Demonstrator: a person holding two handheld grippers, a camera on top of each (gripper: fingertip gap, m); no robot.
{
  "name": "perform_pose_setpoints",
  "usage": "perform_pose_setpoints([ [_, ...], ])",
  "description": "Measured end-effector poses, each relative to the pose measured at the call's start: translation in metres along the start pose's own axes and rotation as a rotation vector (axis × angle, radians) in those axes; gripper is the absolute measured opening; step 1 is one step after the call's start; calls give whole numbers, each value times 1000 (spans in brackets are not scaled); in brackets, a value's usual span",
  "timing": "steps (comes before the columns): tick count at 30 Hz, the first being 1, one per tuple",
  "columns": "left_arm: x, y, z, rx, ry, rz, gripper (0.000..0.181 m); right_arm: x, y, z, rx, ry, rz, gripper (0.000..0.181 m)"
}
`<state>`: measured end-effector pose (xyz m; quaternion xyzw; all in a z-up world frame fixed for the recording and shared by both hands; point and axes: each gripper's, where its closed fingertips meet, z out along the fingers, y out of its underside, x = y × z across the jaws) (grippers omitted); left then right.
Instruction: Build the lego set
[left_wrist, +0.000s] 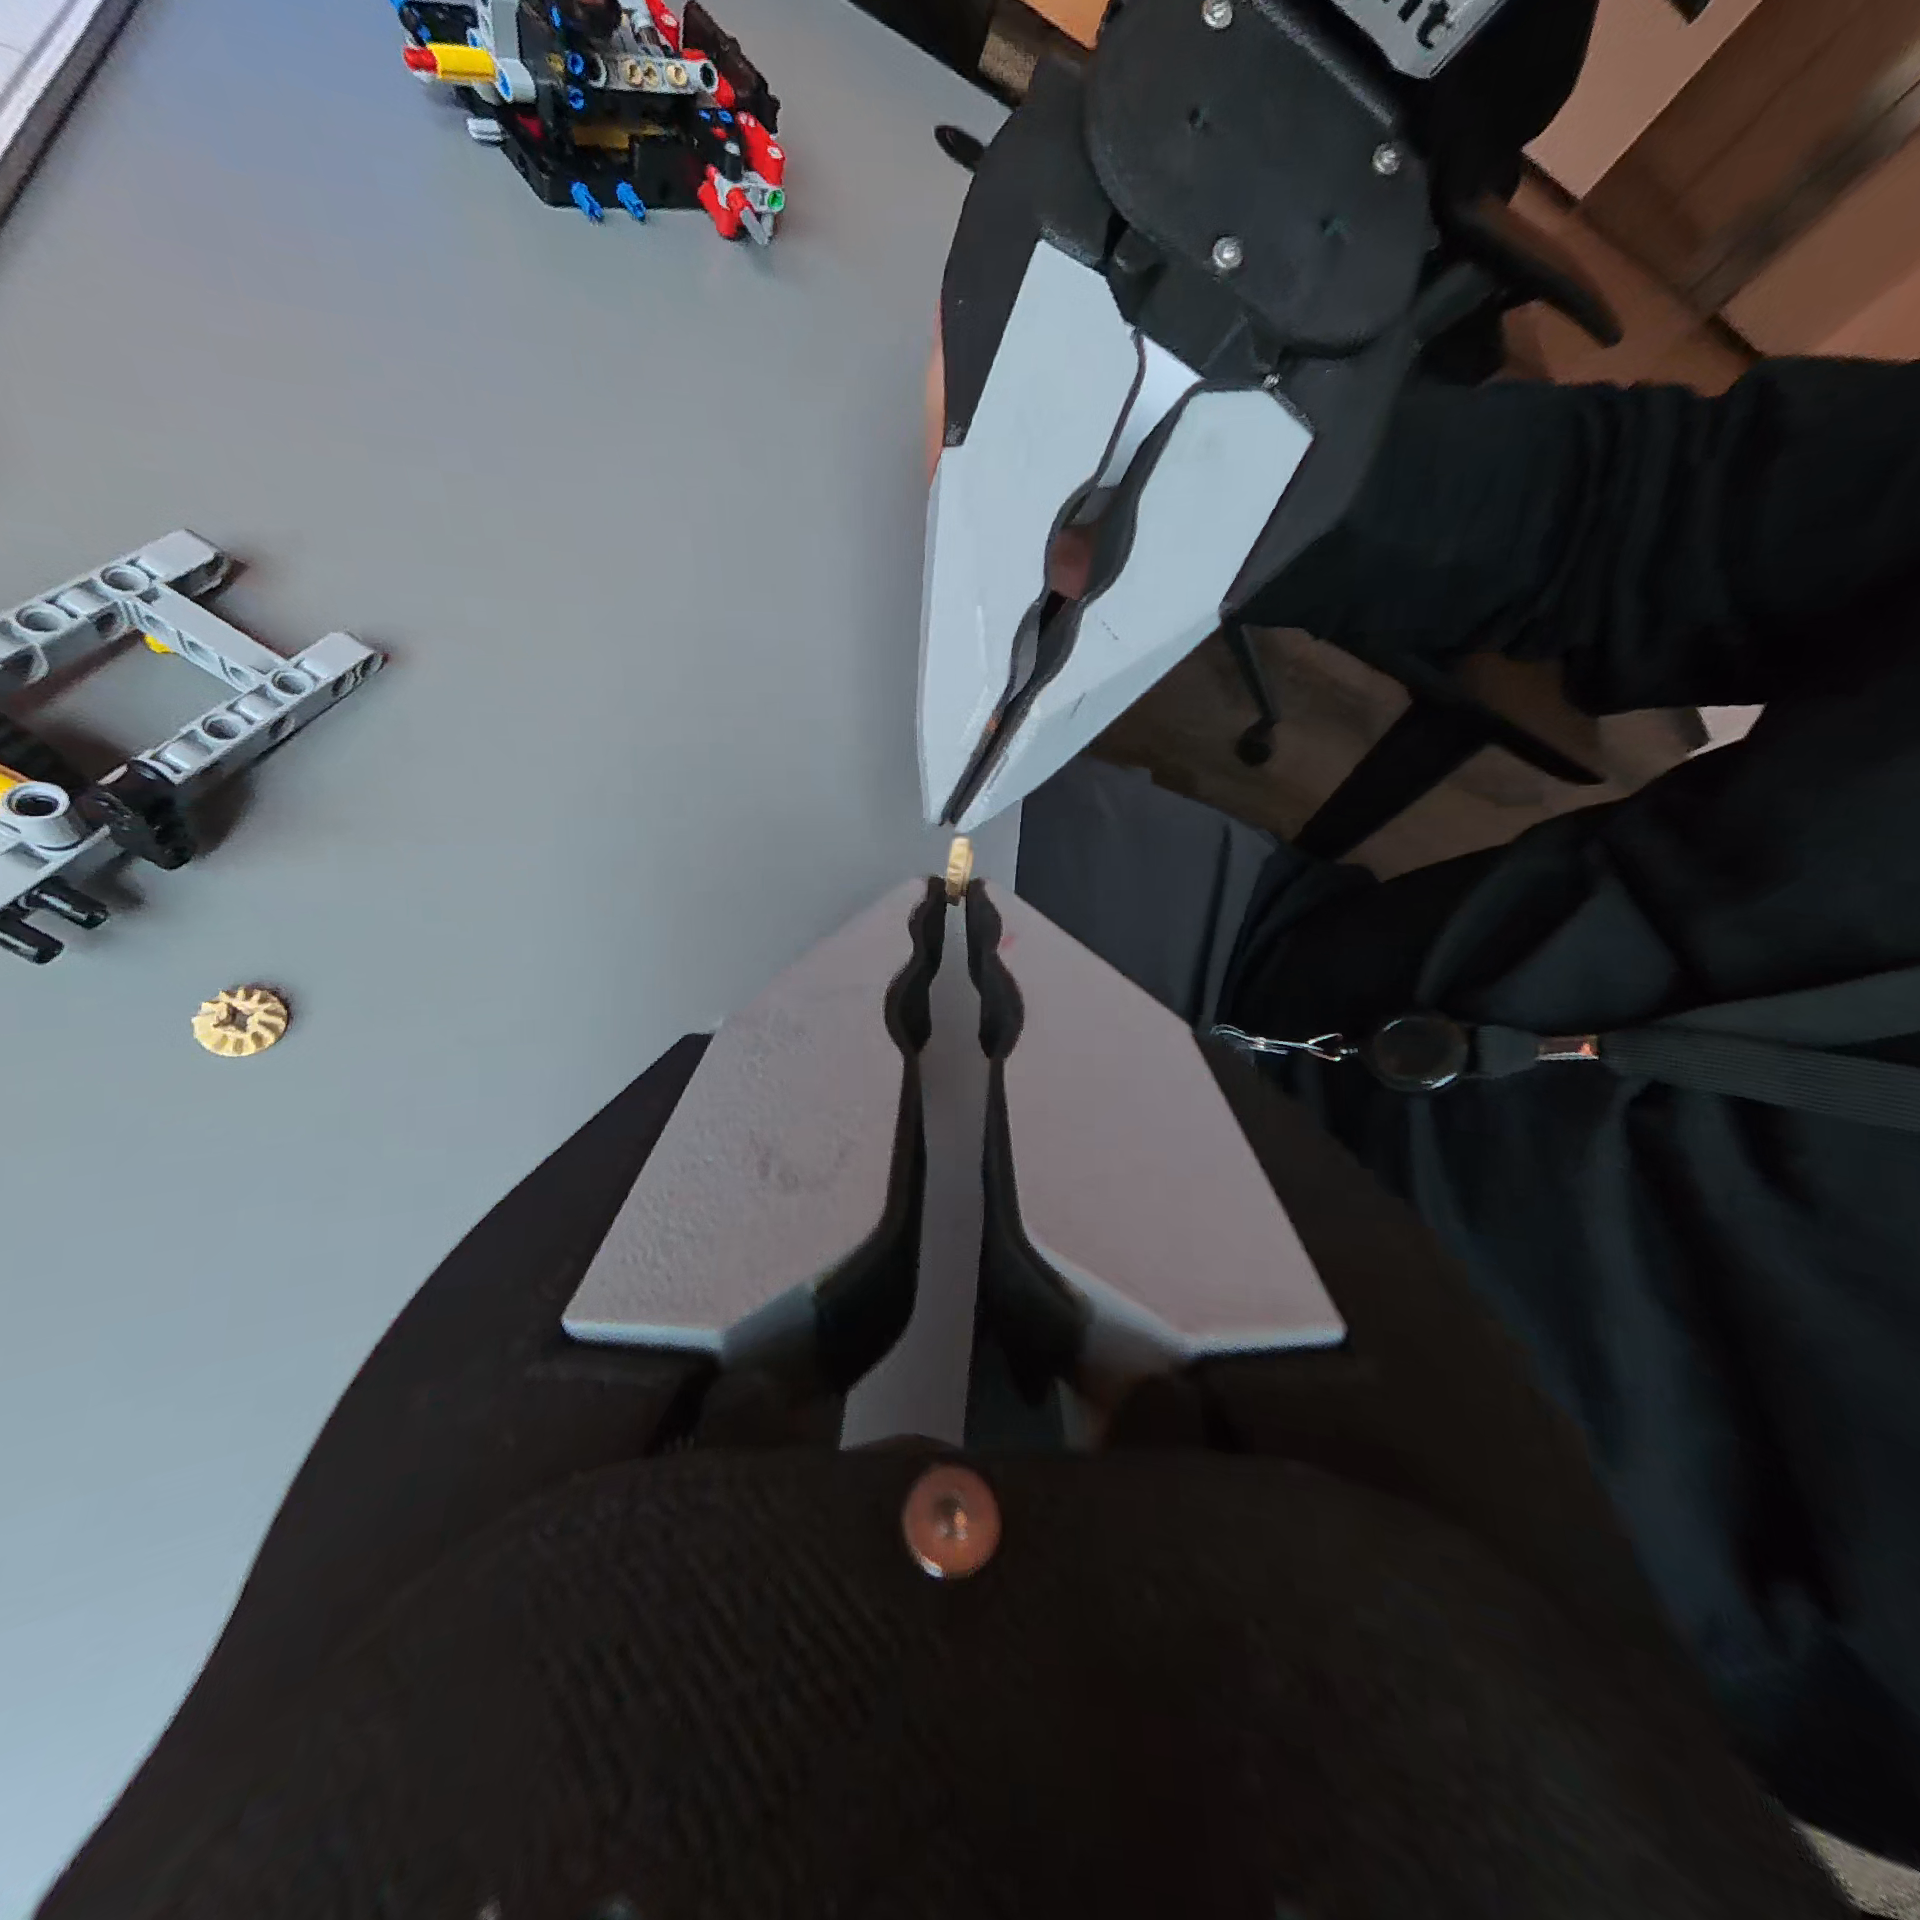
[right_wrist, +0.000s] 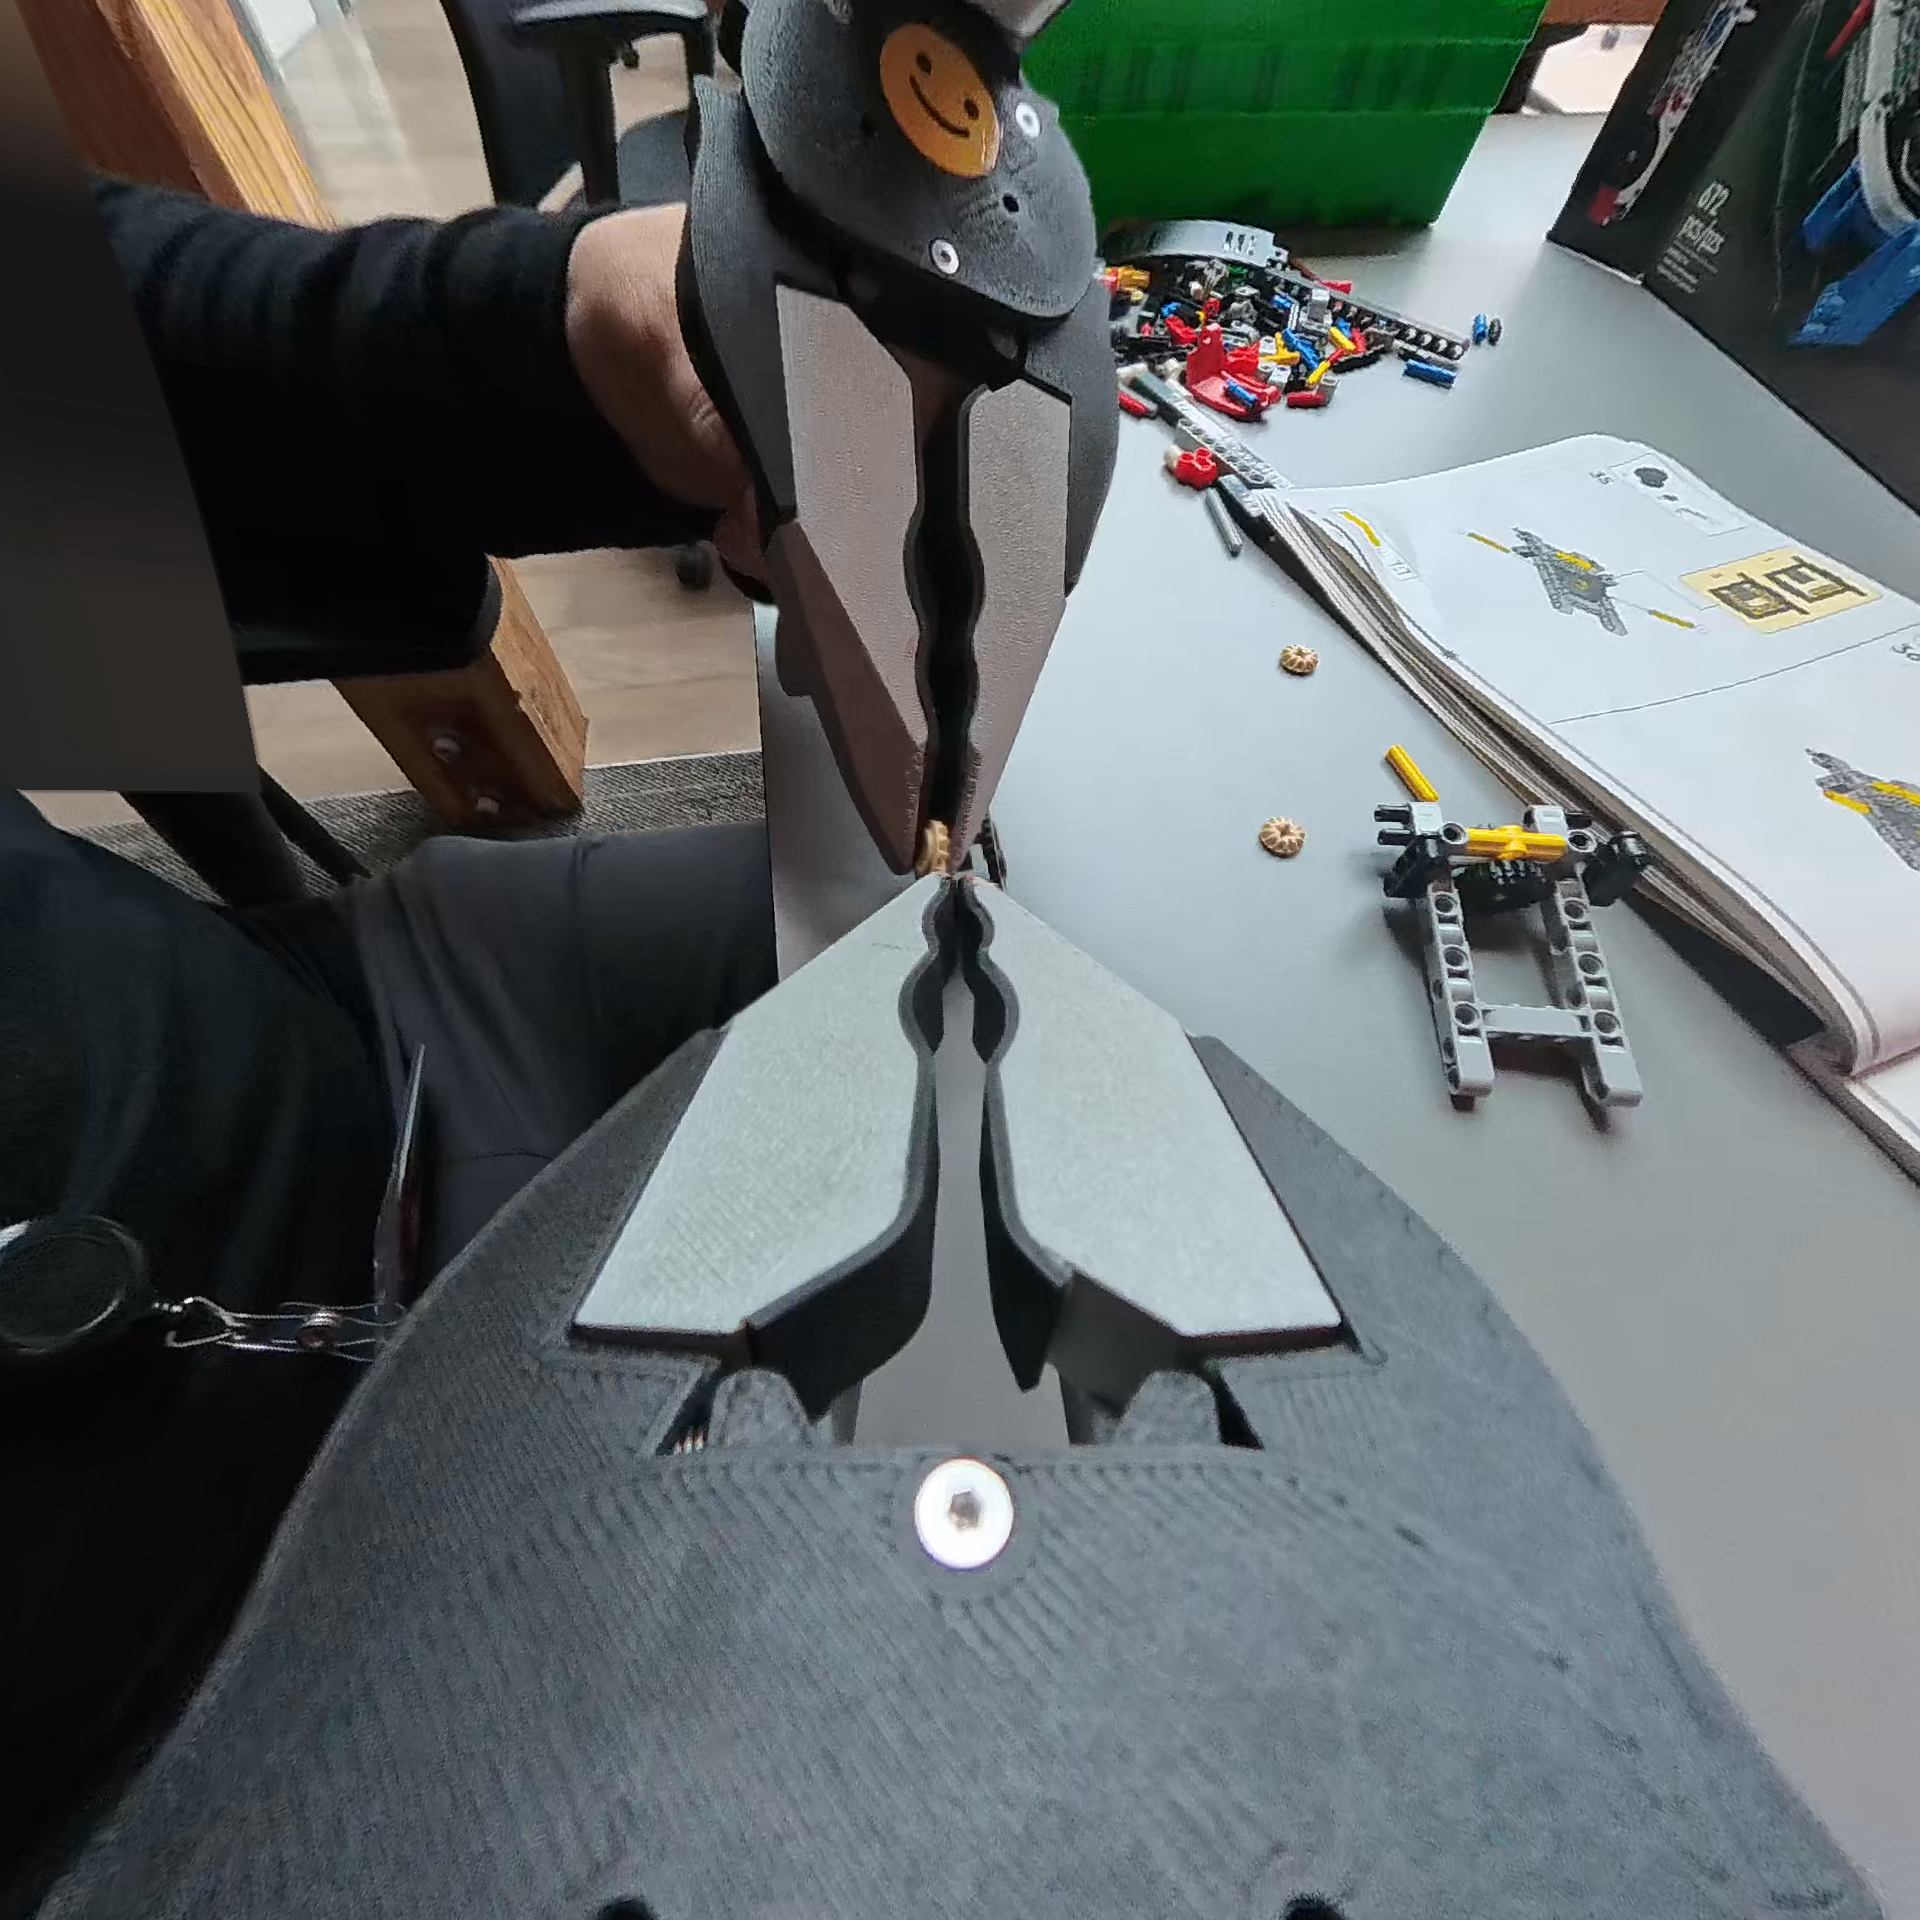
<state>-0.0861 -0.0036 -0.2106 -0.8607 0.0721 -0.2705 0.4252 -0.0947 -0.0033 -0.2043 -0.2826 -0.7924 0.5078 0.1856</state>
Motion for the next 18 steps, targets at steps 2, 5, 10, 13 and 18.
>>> perform_pose_setpoints([
  [2,-1,1,0,-4,3,-7,1,0,-1,-1,11,-14,17,0],
  [5,-3,3,2,-10,1,-7,1,-2,-1,-1,18,-39,34,0],
  [10,-1,3,3,-9,7,25,1,-4,2,2,11,-62,54,0],
  [13,0,3,4,-19,-10,50,1,-6,3,3,11,-75,55,1],
  [18,0,5,5,-34,-17,70,1,-7,3,4,5,-75,49,0],
])
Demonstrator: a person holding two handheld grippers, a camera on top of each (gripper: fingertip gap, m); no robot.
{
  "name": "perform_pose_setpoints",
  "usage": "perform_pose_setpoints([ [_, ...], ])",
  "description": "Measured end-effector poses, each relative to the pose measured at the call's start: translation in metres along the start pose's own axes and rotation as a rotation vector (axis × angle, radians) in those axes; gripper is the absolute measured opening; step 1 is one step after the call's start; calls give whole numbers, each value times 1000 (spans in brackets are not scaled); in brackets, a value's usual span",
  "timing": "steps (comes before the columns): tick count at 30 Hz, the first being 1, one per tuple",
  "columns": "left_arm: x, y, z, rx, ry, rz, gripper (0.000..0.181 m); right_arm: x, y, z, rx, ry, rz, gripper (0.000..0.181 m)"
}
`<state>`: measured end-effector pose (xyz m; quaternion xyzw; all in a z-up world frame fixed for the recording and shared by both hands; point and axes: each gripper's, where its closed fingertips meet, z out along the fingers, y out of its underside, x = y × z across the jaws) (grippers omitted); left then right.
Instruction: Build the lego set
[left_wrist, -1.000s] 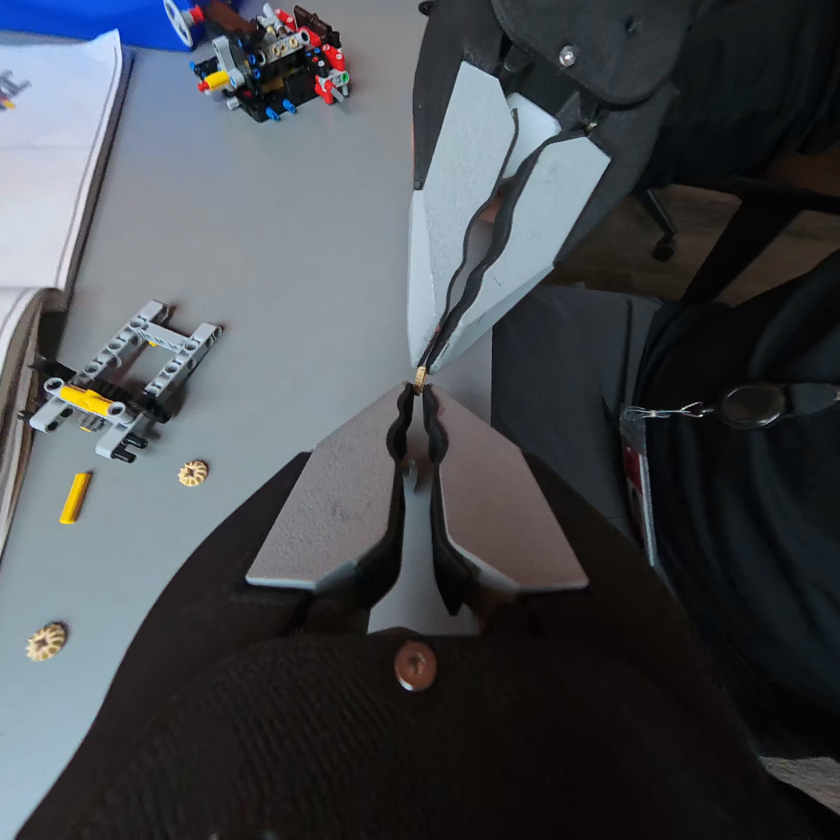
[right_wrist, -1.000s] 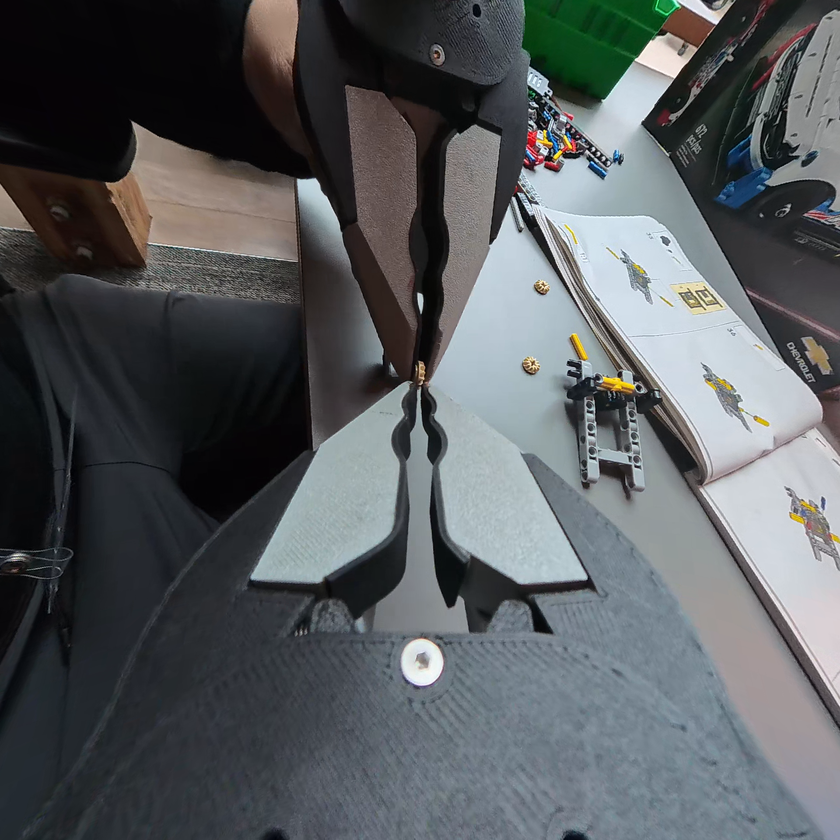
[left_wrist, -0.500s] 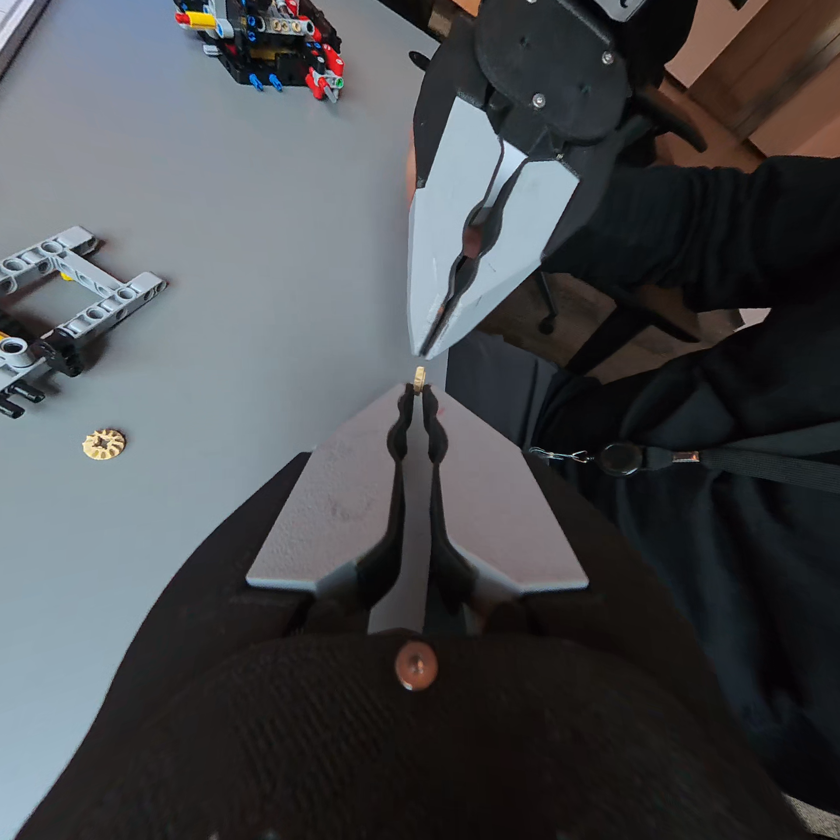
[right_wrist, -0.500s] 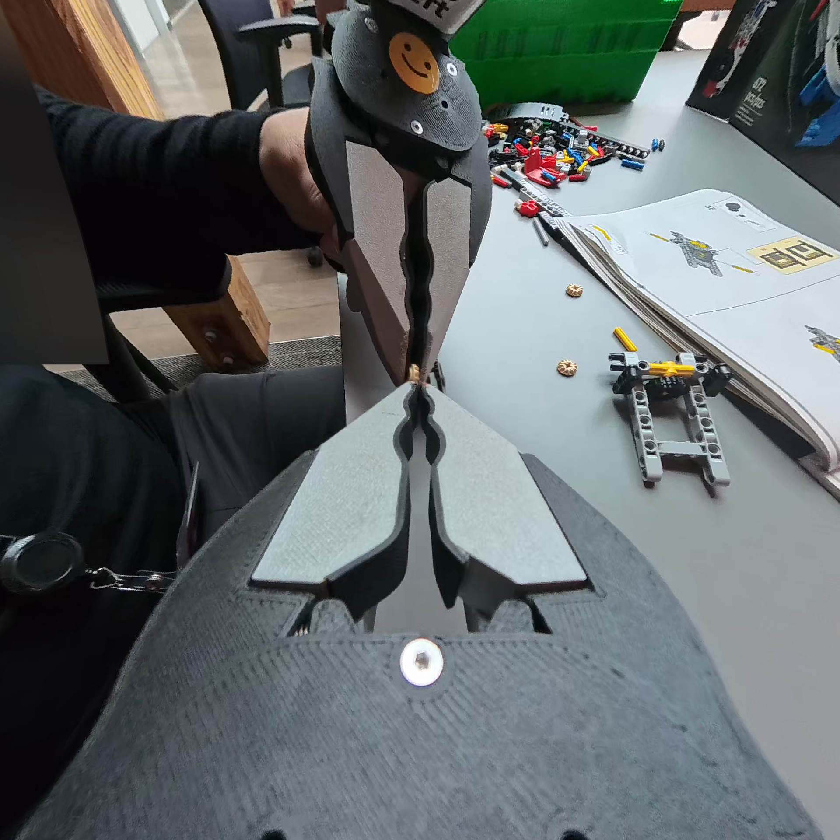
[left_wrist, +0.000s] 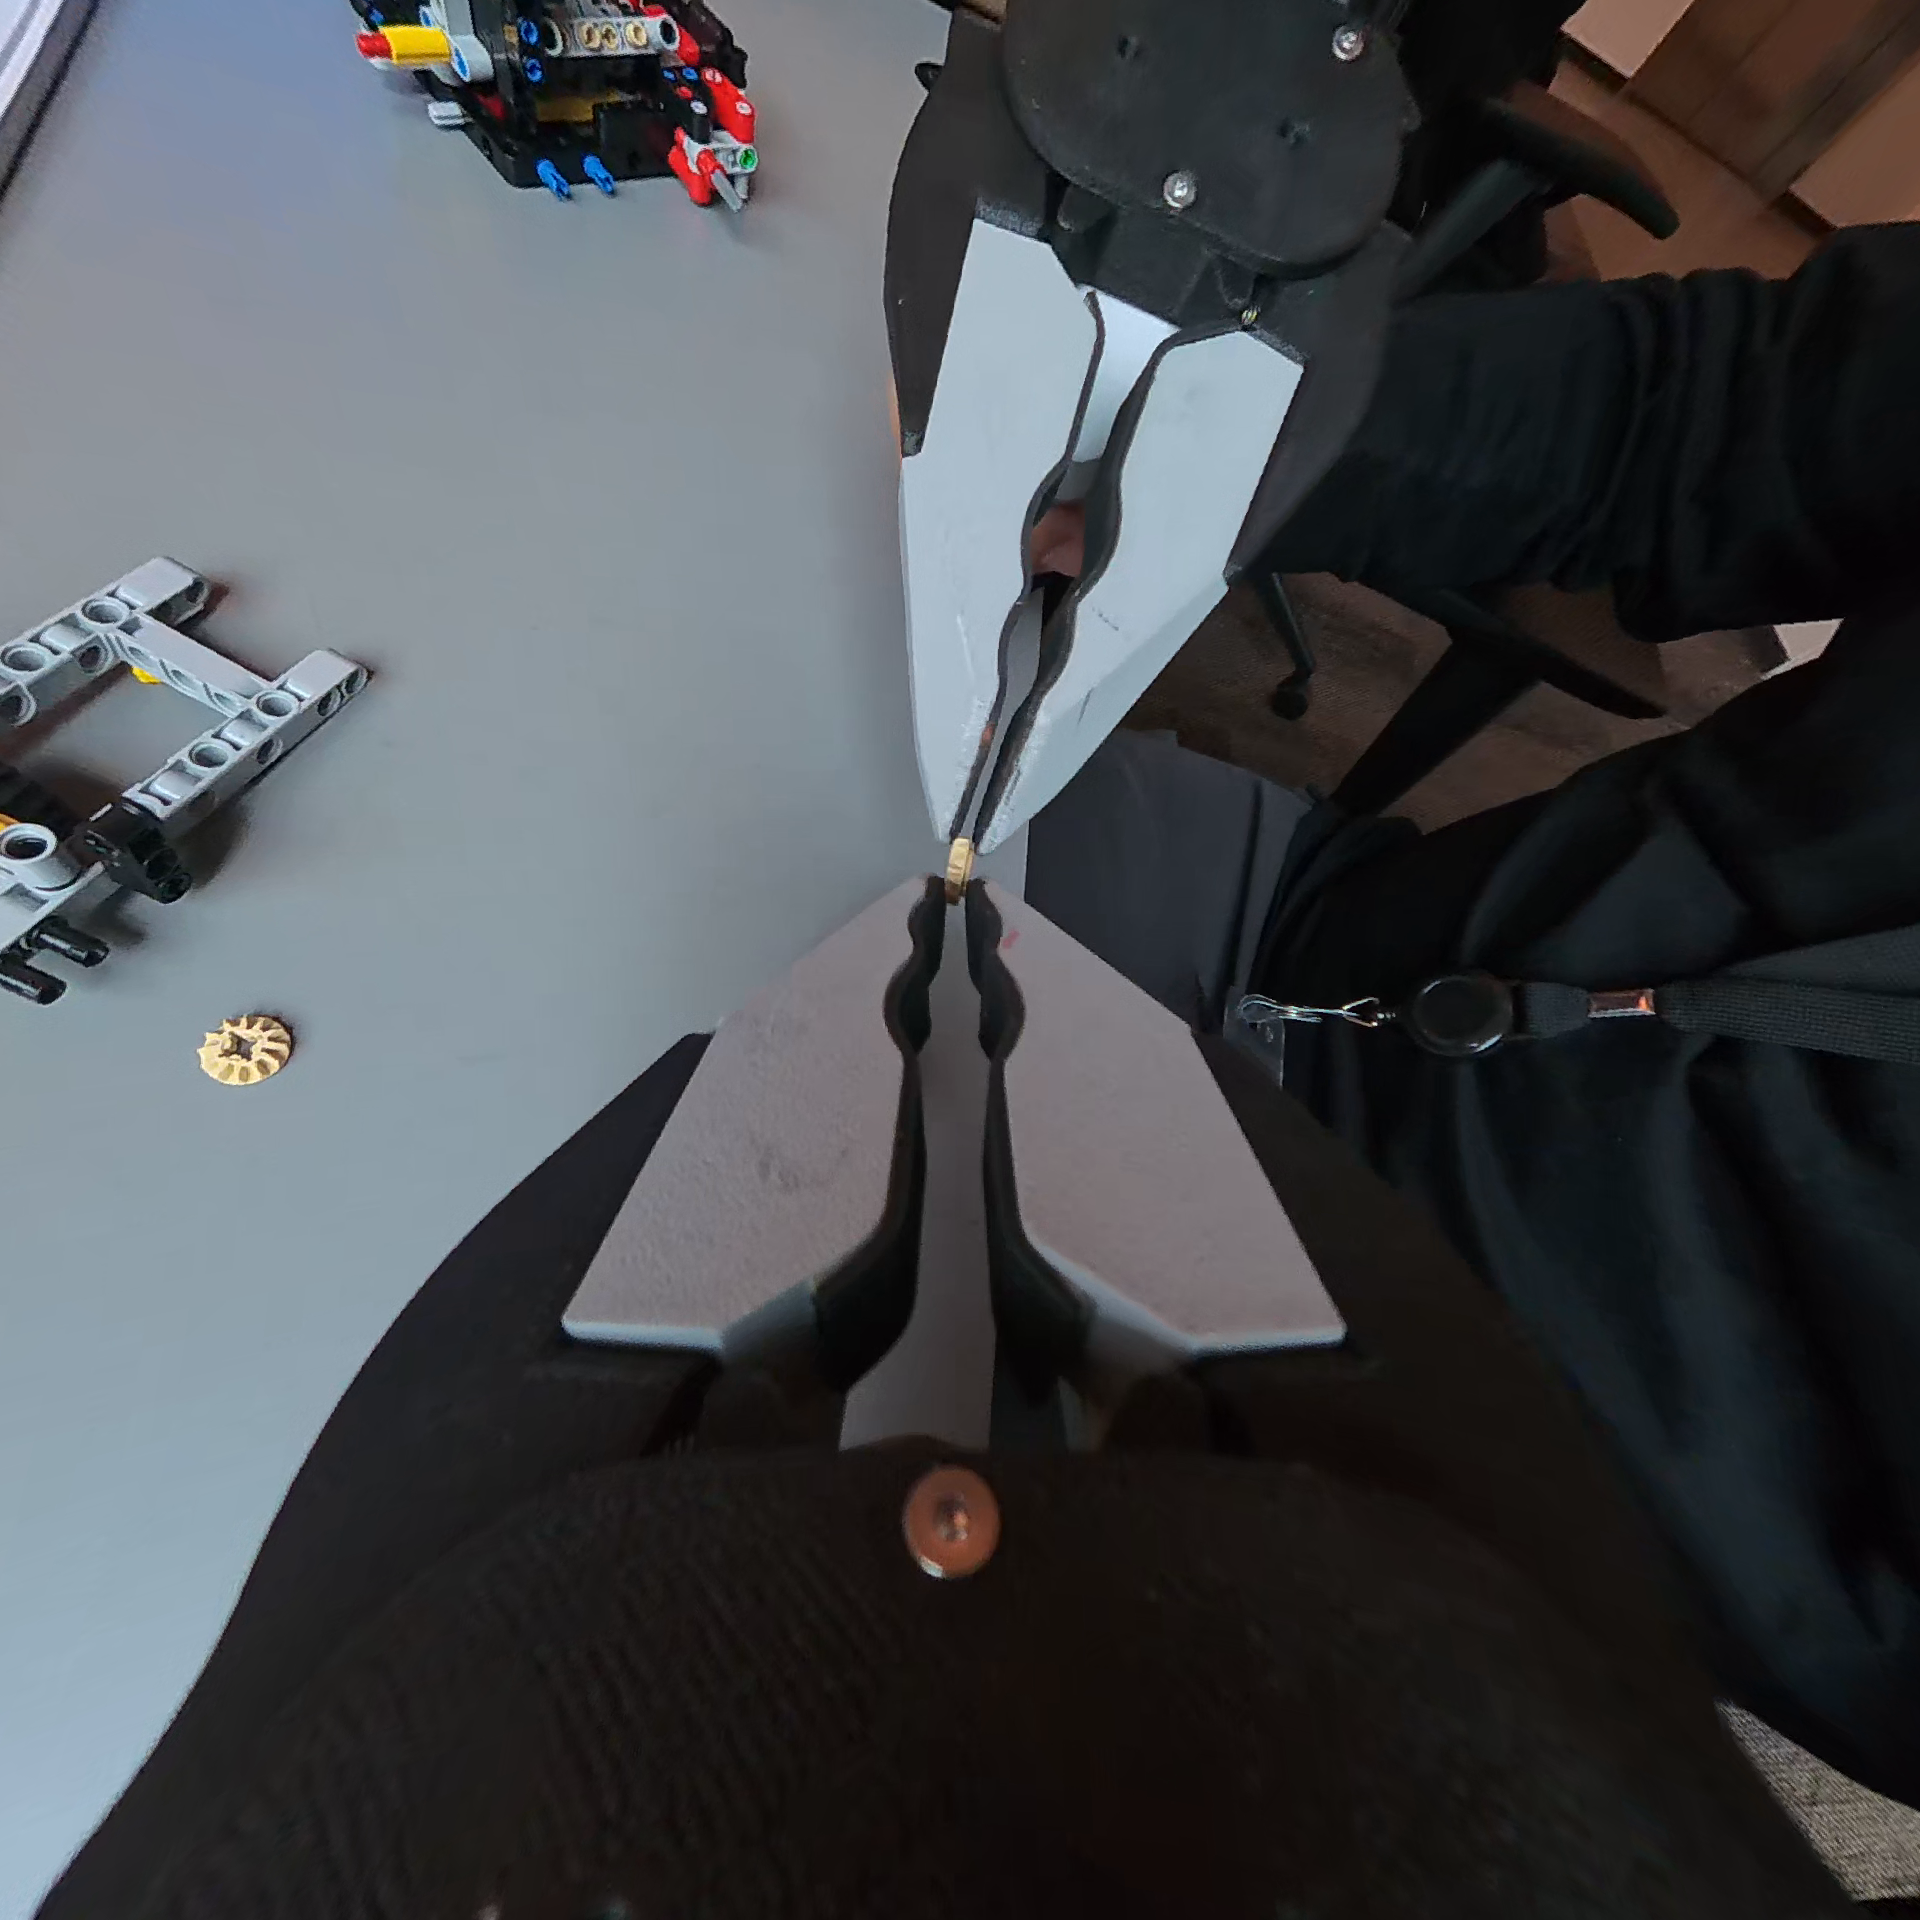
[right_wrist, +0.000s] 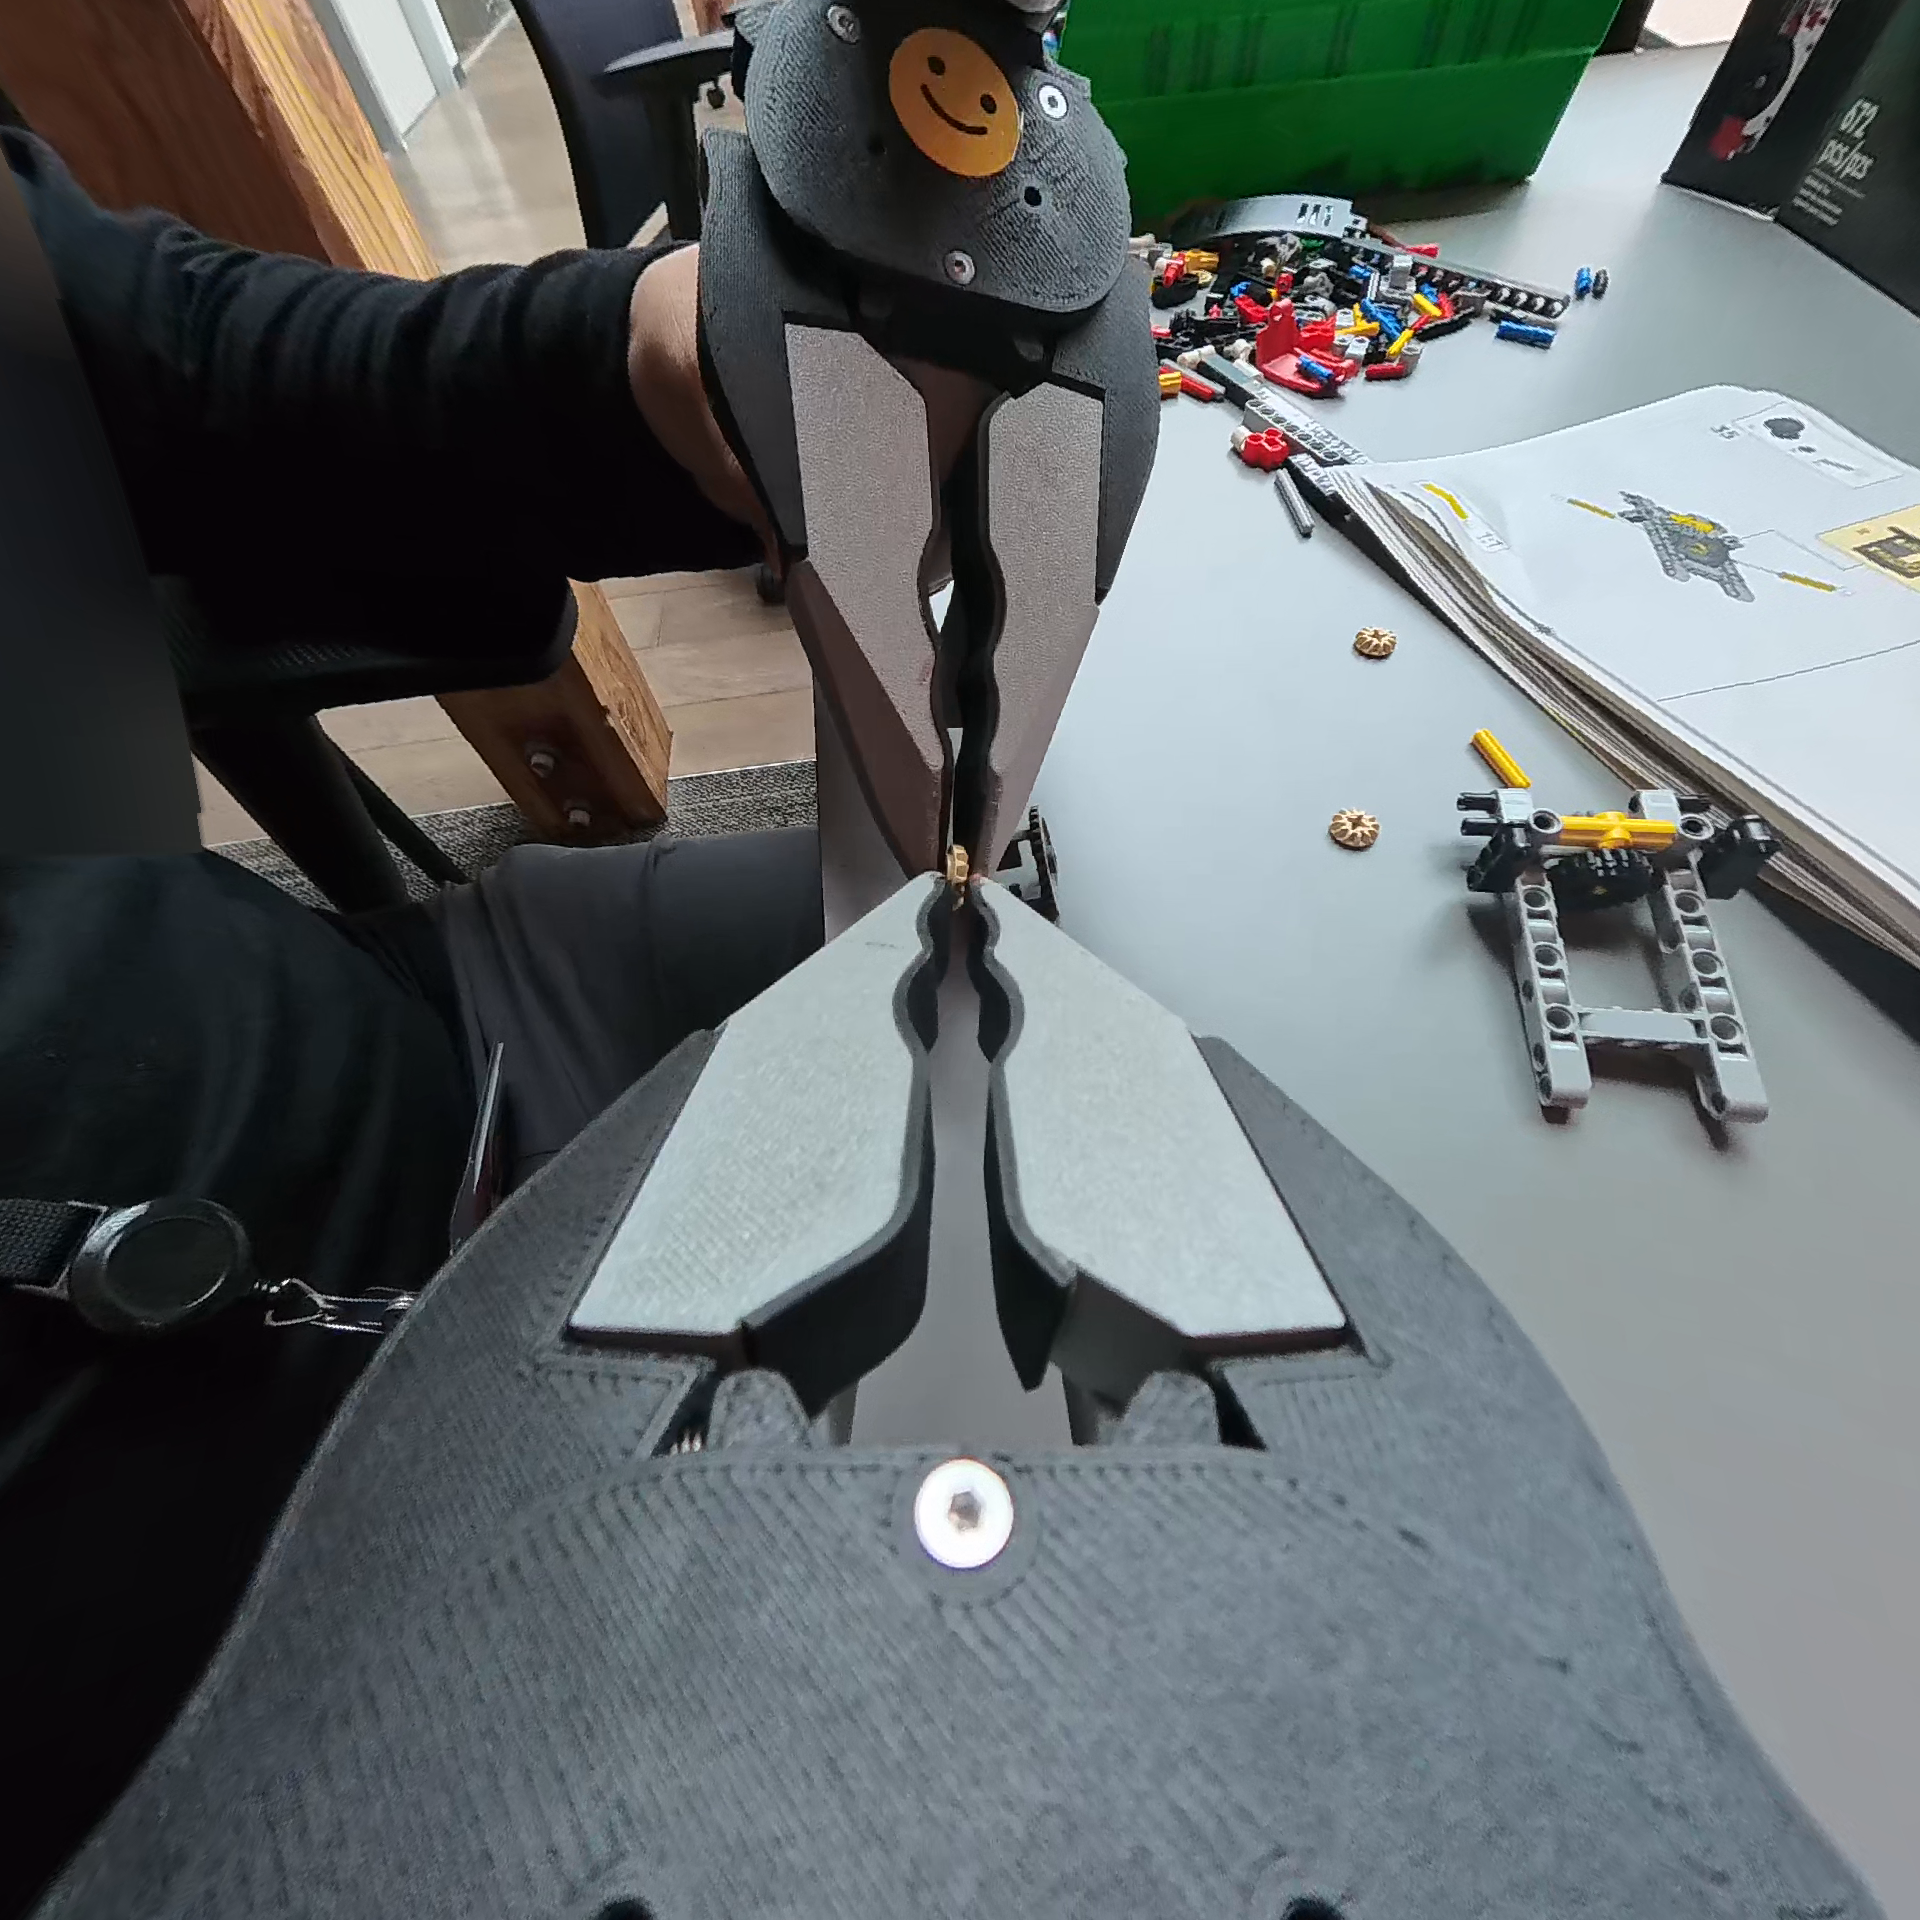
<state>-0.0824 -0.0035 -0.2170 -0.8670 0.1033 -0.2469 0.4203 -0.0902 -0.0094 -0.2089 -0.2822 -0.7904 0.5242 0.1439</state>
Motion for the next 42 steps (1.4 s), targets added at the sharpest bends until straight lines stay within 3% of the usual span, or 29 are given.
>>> perform_pose_setpoints([
  [14,2,1,-1,-4,-1,19,1,-3,0,2,2,-23,19,0],
  [26,-1,20,8,-139,-62,84,1,-7,19,11,-143,-21,-10,0],
  [42,4,23,7,-123,-13,106,1,-13,19,11,-121,-37,-64,0],
])
